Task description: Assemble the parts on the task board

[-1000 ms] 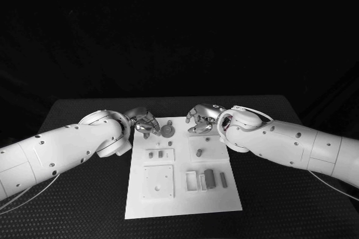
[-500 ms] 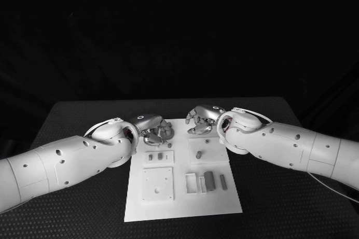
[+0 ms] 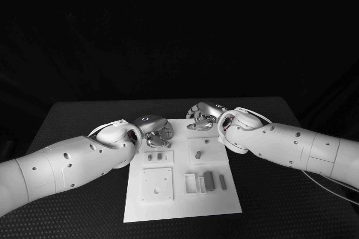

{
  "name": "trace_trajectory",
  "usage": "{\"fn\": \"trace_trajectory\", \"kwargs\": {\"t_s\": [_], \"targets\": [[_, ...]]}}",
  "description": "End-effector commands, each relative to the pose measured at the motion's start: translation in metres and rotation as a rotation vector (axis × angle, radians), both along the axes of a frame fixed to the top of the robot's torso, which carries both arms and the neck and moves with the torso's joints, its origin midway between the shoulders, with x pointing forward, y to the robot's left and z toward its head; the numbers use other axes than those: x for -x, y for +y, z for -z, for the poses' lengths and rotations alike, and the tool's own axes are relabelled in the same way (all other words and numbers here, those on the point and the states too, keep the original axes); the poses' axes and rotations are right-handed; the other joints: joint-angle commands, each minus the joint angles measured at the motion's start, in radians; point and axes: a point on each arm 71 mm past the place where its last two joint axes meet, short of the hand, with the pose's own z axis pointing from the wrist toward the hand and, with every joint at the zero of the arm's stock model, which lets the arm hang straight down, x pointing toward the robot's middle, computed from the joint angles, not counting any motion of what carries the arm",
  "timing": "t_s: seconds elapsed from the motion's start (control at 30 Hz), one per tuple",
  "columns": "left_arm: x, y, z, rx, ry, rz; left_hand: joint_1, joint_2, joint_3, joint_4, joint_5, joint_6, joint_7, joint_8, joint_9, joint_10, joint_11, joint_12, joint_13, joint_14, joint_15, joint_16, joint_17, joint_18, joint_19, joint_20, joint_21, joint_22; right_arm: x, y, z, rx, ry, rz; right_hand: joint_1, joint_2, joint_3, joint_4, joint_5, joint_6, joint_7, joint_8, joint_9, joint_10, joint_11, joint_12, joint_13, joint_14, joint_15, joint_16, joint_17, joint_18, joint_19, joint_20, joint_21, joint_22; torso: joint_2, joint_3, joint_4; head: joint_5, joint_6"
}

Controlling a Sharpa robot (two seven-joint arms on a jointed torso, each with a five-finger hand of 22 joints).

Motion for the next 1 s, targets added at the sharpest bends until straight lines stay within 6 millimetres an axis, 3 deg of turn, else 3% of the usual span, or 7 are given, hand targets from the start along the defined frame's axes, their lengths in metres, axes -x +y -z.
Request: {"fn": "trace_trajectory", "kwargs": {"t_s": [0.03,0.37,0.6,0.87,1.0], "targets": [[0.002,-0.003,0.001,-0.023,-0.010,0.026,0.003,0.000,-0.006,-0.001,0.000,0.006,0.000,0.003,-0.001,0.003,0.005,-0.008,-0.001,0.002,0.007,0.002,0.001,0.044,0.005,0.005,0.005,0.001,0.000,0.000,-0.003,-0.063,-0.016,0.006,-0.001,-0.009,0.001,0.005,0.003,0.000,0.003,0.000,0.003,-0.012,0.006,-0.062,-0.060,-0.022,0.003,-0.066,-0.033,0.024,-0.033,0.020,-0.046,-0.022,-0.001,0.0007,0.0007,-0.001,-0.001],[-0.001,-0.004,0.009,-0.083,-0.037,0.019,0.007,-0.002,-0.006,-0.002,0.001,0.010,-0.003,0.005,-0.009,0.007,0.005,-0.021,-0.007,0.007,0.007,0.006,0.009,0.049,0.011,0.007,0.008,0.008,-0.001,0.000,-0.004,-0.084,-0.036,0.011,0.003,-0.010,-0.008,-0.002,0.003,-0.008,0.022,0.004,0.006,-0.040,0.028,-0.208,-0.213,-0.063,0.029,-0.265,-0.104,0.023,-0.116,0.079,-0.178,-0.086,0.000,0.0003,0.0007,-0.002,-0.003],[-0.005,-0.001,0.013,-0.099,-0.037,0.008,0.004,-0.008,-0.009,-0.002,0.001,0.010,-0.003,0.005,-0.012,0.007,0.005,-0.026,-0.009,0.008,0.007,0.007,0.012,0.050,0.013,0.007,0.009,0.011,-0.001,0.000,-0.006,-0.103,-0.048,0.017,0.010,-0.012,-0.015,-0.007,0.003,-0.011,0.028,0.005,0.003,-0.060,0.036,-0.225,-0.242,-0.083,0.038,-0.299,-0.096,0.024,-0.143,0.096,-0.204,-0.088,0.001,0.0002,0.0003,-0.006,-0.004],[-0.005,-0.003,0.021,-0.103,-0.026,0.011,0.001,-0.007,-0.011,0.000,0.001,0.015,-0.002,0.008,-0.016,0.012,0.004,-0.031,-0.011,0.014,0.006,0.013,0.019,0.053,0.020,0.006,0.014,0.017,0.000,0.002,-0.006,-0.109,-0.049,0.013,0.011,-0.011,-0.016,-0.007,0.003,-0.012,0.028,0.005,0.002,-0.061,0.037,-0.225,-0.244,-0.084,0.039,-0.301,-0.094,0.024,-0.145,0.097,-0.206,-0.087,0.001,0.0009,-0.0005,-0.008,-0.007],[-0.006,-0.001,0.025,-0.099,-0.029,0.005,-0.006,-0.007,-0.014,0.003,0.001,0.014,-0.002,0.007,-0.018,0.011,0.005,-0.034,-0.012,0.014,0.006,0.014,0.021,0.053,0.020,0.006,0.014,0.018,0.000,0.002,-0.006,-0.116,-0.047,0.015,0.011,-0.011,-0.016,-0.007,0.003,-0.012,0.028,0.005,0.002,-0.061,0.037,-0.225,-0.245,-0.084,0.039,-0.302,-0.093,0.024,-0.145,0.098,-0.206,-0.087,0.002,0.0004,-0.0004,-0.017,-0.007]]}}
